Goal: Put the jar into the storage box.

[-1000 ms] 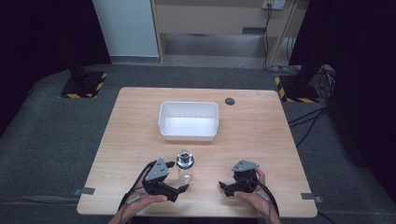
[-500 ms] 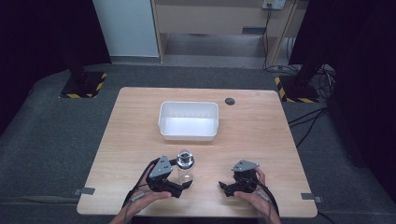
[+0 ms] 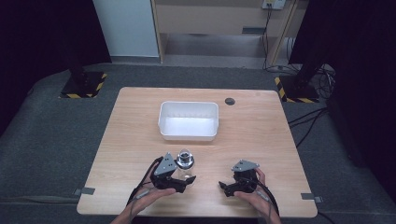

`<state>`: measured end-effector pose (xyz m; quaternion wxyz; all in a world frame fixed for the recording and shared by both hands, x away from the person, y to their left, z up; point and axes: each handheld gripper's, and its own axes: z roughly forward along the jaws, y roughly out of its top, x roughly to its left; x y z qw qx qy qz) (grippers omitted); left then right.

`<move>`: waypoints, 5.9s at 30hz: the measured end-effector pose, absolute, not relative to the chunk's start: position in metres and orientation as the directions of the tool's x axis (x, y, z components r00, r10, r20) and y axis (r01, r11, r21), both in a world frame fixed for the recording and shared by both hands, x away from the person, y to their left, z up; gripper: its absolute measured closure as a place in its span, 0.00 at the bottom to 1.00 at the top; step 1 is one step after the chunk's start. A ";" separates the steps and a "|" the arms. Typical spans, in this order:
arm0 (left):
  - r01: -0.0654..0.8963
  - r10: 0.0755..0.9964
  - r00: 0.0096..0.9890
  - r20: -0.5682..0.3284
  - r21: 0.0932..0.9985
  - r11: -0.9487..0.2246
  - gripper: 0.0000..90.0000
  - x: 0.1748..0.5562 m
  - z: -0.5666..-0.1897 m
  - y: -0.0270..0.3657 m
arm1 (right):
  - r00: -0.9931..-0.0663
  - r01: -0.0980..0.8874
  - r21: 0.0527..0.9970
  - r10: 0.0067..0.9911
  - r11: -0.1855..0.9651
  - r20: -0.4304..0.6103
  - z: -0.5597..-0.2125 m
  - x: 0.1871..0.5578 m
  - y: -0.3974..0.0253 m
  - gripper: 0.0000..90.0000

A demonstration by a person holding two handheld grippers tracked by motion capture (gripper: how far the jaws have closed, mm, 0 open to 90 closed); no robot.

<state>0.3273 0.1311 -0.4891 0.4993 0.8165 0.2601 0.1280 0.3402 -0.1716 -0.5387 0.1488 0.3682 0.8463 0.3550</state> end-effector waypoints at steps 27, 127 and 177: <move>0.294 0.600 0.799 -0.021 0.885 -0.361 0.34 0.349 -0.464 0.142 | -0.685 0.518 0.711 0.729 0.476 0.011 -0.539 0.340 -0.172 0.01; 0.386 0.804 0.594 -0.025 0.886 -0.258 0.34 0.513 -0.441 0.122 | -0.685 0.517 0.711 0.728 0.476 0.011 -0.539 0.340 -0.172 0.01; 0.416 0.825 0.564 -0.027 0.873 -0.256 0.34 0.532 -0.482 0.112 | -0.685 0.517 0.711 0.728 0.476 0.011 -0.539 0.340 -0.172 0.01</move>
